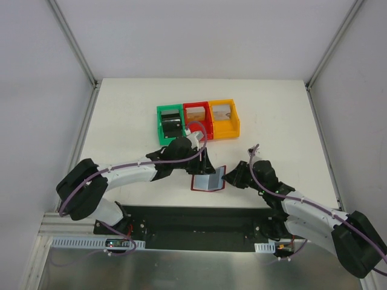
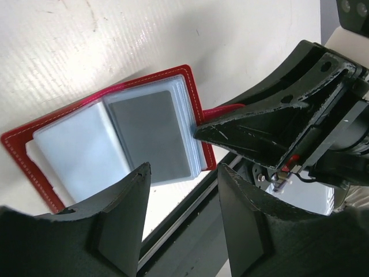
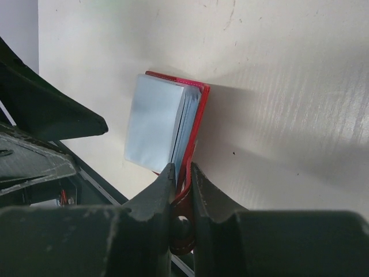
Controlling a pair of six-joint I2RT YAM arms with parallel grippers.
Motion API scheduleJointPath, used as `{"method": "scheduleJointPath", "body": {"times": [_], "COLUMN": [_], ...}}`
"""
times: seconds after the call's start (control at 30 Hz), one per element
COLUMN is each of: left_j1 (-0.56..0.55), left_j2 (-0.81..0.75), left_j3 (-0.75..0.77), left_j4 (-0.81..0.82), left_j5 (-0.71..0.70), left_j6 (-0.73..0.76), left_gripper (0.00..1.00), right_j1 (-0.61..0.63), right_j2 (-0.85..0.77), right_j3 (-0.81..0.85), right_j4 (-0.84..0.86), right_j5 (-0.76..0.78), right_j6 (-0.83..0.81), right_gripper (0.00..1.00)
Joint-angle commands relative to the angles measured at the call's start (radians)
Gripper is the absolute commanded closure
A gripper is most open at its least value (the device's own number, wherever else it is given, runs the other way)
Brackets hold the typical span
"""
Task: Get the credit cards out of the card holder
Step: Open the card holder at the center of the board.
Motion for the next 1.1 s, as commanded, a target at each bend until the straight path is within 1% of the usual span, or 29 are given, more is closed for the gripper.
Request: {"method": "scheduleJointPath", "body": {"times": [0.0, 0.13, 0.4, 0.6, 0.67, 0.8, 1.07], "left_j1": [-0.032, -0.05, -0.087, -0.138, -0.145, -0.156, -0.164], "left_j2": [0.065, 0.102, 0.157, 0.196, 0.203, 0.22, 0.226], "left_j3": [0.071, 0.093, 0.166, 0.234, 0.244, 0.272, 0.289], "left_j4": [-0.063, -0.074, -0.157, -0.258, -0.278, -0.324, -0.339], "left_j5": [-0.008, -0.024, -0.105, -0.211, -0.234, -0.272, -0.281], "left_j6": [0.056, 0.067, 0.105, 0.145, 0.15, 0.151, 0.142], "left_gripper": [0.5, 0.49, 0.49, 0.49, 0.48, 0.48, 0.48], "right_j1": [-0.005, -0.005, -0.005, -0.005, -0.005, -0.005, -0.005], "right_j2": [0.001, 0.002, -0.008, -0.013, -0.016, -0.028, -0.036], "right_j3": [0.036, 0.039, 0.048, 0.059, 0.06, 0.068, 0.065], "right_j4": [-0.007, -0.013, -0.027, -0.044, -0.048, -0.059, -0.059], "right_j5": [-0.005, -0.003, -0.009, -0.012, -0.014, -0.015, -0.021], "right_j6": [-0.02, -0.026, -0.032, -0.035, -0.038, -0.043, -0.04], "right_gripper": [0.89, 0.93, 0.95, 0.98, 1.0, 0.99, 1.0]}}
